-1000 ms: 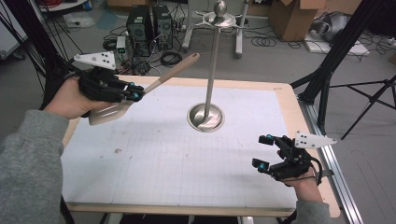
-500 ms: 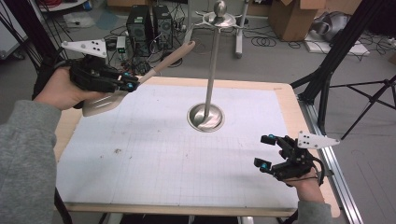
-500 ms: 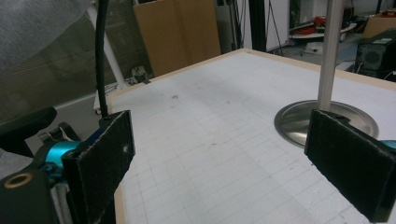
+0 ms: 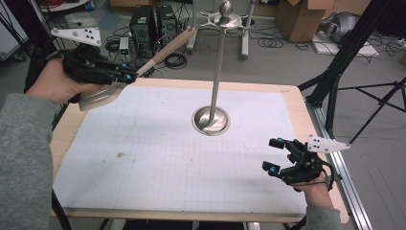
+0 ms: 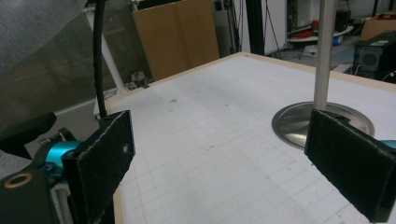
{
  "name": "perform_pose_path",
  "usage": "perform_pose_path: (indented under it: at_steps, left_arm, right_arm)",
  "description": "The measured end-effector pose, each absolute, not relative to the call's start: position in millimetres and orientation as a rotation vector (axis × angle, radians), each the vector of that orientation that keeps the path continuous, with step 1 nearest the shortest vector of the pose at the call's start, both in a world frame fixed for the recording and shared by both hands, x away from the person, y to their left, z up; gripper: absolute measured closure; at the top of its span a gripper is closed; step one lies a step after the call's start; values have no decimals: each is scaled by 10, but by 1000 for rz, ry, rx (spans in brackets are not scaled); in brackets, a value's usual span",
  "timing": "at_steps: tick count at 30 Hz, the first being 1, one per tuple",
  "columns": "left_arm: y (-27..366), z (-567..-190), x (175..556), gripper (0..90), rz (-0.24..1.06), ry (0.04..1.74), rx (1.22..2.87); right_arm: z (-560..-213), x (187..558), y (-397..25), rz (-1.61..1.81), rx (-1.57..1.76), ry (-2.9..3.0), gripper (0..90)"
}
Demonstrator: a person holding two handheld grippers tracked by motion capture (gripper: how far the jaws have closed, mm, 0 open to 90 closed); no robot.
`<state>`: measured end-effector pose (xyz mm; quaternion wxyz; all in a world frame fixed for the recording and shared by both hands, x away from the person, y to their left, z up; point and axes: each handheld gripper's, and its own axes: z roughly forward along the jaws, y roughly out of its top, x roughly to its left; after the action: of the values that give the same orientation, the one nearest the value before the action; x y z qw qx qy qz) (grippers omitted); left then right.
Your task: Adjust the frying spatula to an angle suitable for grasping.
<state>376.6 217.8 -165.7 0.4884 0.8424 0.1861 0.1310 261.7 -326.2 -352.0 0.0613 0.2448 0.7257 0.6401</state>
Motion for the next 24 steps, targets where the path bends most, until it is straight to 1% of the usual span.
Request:
perform_pose_path:
  at_steps: [3, 5, 8, 17, 24]
  left_arm:
    - [2163, -1636, 3794, 770, 330, 462, 2044]
    - [2150, -1616, 3800, 770, 371, 466, 2041]
    - [2127, -1595, 3834, 770, 381, 481, 2021]
    - [2012, -1606, 3904, 770, 344, 485, 2024]
    - [1958, -1636, 3939, 770, 340, 492, 2014]
  right_arm:
    - [-3509, 2606, -3273, 1945, 747, 2186, 75]
    - [-3510, 2608, -3275, 1941, 745, 2187, 75]
    - [-3510, 2609, -3274, 1941, 744, 2188, 75]
    - [-3497, 2601, -3305, 1946, 740, 2173, 75]
    - [-3491, 2598, -3307, 1951, 747, 2166, 75]
